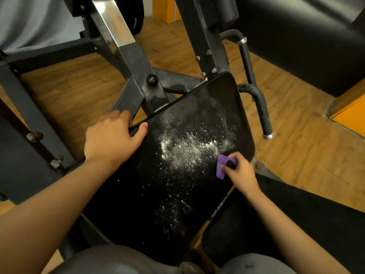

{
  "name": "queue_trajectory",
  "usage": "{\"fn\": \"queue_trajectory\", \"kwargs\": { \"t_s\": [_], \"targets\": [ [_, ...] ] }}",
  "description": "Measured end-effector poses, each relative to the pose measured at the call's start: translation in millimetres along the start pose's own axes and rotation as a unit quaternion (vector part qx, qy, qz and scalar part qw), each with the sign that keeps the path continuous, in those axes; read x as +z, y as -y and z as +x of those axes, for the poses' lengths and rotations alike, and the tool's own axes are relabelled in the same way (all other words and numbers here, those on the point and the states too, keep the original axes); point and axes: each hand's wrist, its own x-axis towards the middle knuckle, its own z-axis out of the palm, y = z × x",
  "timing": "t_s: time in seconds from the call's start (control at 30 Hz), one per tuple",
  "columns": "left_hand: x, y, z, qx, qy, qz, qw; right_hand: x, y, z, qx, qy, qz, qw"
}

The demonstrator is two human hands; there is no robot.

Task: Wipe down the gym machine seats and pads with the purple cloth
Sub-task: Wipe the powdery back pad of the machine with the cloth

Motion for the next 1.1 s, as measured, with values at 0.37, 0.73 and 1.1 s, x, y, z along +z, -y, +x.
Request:
{"fn": "queue_trajectory", "kwargs": {
  "t_s": [0.37, 0.73, 1.1],
  "targets": [
    [3.5, 1.4, 2.3, 0.005, 0.004, 0.012, 1.0, -9.6, -21.8, 52.7, 0.171, -0.129, -0.081, 0.973],
    [-9.9, 1.2, 5.0, 0.006, 0.07, -0.028, 0.997, 6.3, 21.3, 0.4, -0.033, -0.045, 0.071, 0.996],
    [15.0, -31.4, 58.7, 0.033, 0.088, -0.052, 0.994, -12.4, -4.3, 73.4, 0.197, -0.183, 0.029, 0.963]
  ]
}}
